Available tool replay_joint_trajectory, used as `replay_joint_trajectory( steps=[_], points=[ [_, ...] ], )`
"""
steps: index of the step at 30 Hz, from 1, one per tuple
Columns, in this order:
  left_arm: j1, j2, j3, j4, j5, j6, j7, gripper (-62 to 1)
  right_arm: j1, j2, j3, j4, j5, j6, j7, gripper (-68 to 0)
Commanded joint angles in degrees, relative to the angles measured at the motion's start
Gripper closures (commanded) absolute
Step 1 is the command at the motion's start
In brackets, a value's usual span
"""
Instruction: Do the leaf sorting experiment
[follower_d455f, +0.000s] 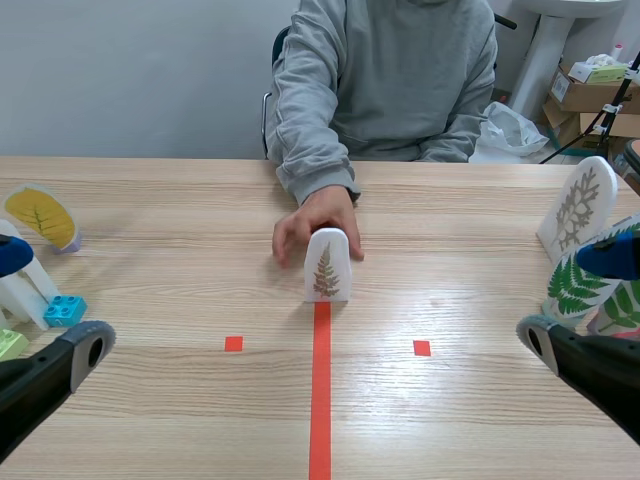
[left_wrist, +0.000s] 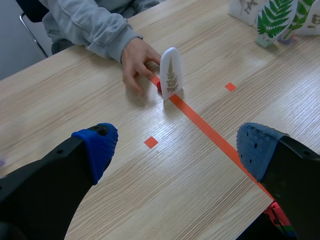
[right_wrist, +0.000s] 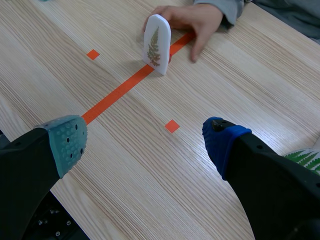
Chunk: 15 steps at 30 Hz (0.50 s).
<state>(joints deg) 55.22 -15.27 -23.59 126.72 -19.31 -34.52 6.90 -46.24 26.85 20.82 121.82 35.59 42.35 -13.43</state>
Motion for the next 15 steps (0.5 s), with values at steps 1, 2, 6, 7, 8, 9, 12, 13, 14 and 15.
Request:
replay_joint_trajectory(
  steps=[1, 2, 6, 7, 8, 9, 12, 13, 14, 15],
  points=[
    [-0.2, 0.0, 0.4, 0.0, -0.4, 0.3, -0.8, -51.2, 0.4, 0.4, -0.3, -0.2, 0.6, 0.4, 0.7, -47.3],
    [-0.2, 0.0, 0.4, 0.0, -0.4, 0.3, -0.8, -51.2, 0.4, 0.4, -0.3, -0.2, 0.6, 0.4, 0.7, -47.3],
    [-0.2, 0.0, 0.4, 0.0, -0.4, 0.3, -0.8, -51.2, 0.4, 0.4, -0.3, -0.2, 0.7, 0.4, 0.7, -47.3],
    [-0.2, 0.0, 0.4, 0.0, -0.4, 0.3, -0.8, -51.2, 0.4, 0.4, -0.3, -0.2, 0.7, 0.4, 0.7, -47.3],
    [-0.2, 0.0, 0.4, 0.0, -0.4, 0.3, -0.8, -51.2, 0.4, 0.4, -0.3, -0.2, 0.7, 0.4, 0.7, -47.3],
    [-0.2, 0.0, 0.4, 0.0, -0.4, 0.3, -0.8, -51.2, 0.4, 0.4, -0.3, -0.2, 0.7, 0.4, 0.7, -47.3],
    [-0.2, 0.0, 0.4, 0.0, -0.4, 0.3, -0.8, -51.2, 0.4, 0.4, -0.3, -0.2, 0.7, 0.4, 0.7, -47.3],
    [-0.2, 0.0, 0.4, 0.0, -0.4, 0.3, -0.7, -51.2, 0.4, 0.4, -0.3, -0.2, 0.7, 0.4, 0.7, -47.3],
    [-0.2, 0.0, 0.4, 0.0, -0.4, 0.3, -0.2, -51.2, 0.4, 0.4, -0.3, -0.2, 0.7, 0.4, 0.7, -47.3],
    [-0.2, 0.0, 0.4, 0.0, -0.4, 0.3, 0.4, -51.2, 0.4, 0.4, -0.3, -0.2, 0.7, 0.4, 0.7, -47.3]
  ],
)
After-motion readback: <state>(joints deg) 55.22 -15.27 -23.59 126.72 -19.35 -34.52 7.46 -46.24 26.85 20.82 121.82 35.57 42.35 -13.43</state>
